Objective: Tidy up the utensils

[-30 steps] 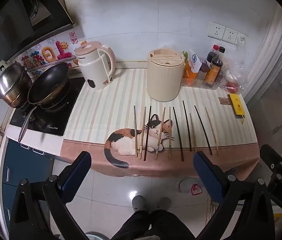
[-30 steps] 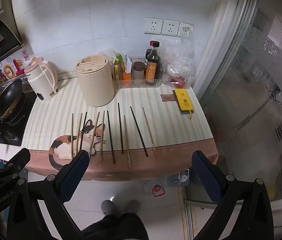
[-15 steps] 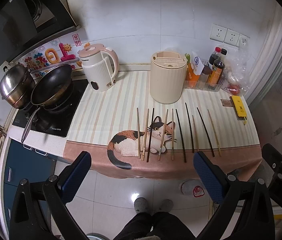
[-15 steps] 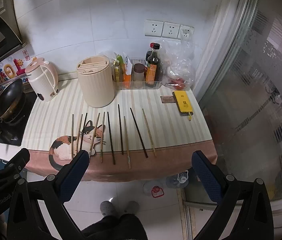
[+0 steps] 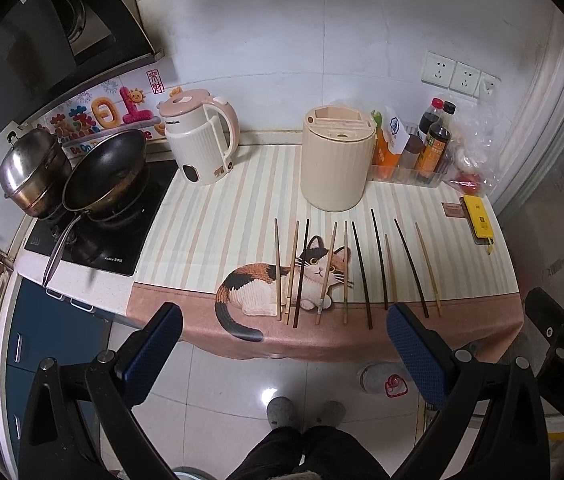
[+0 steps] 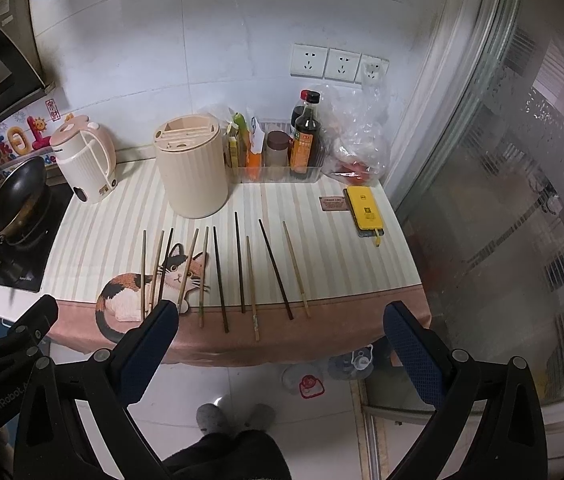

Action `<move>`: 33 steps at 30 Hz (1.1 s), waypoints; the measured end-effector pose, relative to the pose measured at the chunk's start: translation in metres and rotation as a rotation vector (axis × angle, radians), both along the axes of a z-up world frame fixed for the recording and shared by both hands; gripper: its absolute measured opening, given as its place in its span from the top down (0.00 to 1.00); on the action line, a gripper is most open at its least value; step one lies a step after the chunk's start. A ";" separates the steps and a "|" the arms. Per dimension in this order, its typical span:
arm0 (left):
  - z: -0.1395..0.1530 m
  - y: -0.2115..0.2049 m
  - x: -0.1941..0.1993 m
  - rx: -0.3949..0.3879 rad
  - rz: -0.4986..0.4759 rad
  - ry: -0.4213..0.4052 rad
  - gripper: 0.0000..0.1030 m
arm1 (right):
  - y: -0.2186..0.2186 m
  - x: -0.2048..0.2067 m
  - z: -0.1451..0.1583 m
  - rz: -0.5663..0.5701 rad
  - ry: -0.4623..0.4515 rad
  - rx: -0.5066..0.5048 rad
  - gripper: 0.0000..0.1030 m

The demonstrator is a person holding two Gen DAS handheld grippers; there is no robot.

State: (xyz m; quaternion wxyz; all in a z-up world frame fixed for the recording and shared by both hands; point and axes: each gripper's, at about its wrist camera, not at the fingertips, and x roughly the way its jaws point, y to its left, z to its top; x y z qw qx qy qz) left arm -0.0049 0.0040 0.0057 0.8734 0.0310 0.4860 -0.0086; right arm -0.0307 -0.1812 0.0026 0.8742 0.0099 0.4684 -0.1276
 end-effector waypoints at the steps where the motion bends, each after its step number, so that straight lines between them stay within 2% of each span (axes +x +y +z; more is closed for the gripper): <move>1: 0.000 0.000 0.000 0.000 0.001 -0.002 0.00 | 0.000 0.001 0.000 0.001 -0.001 0.000 0.00; 33: 0.005 0.004 0.007 -0.007 0.007 -0.007 0.00 | 0.002 0.012 0.005 0.002 -0.019 -0.006 0.00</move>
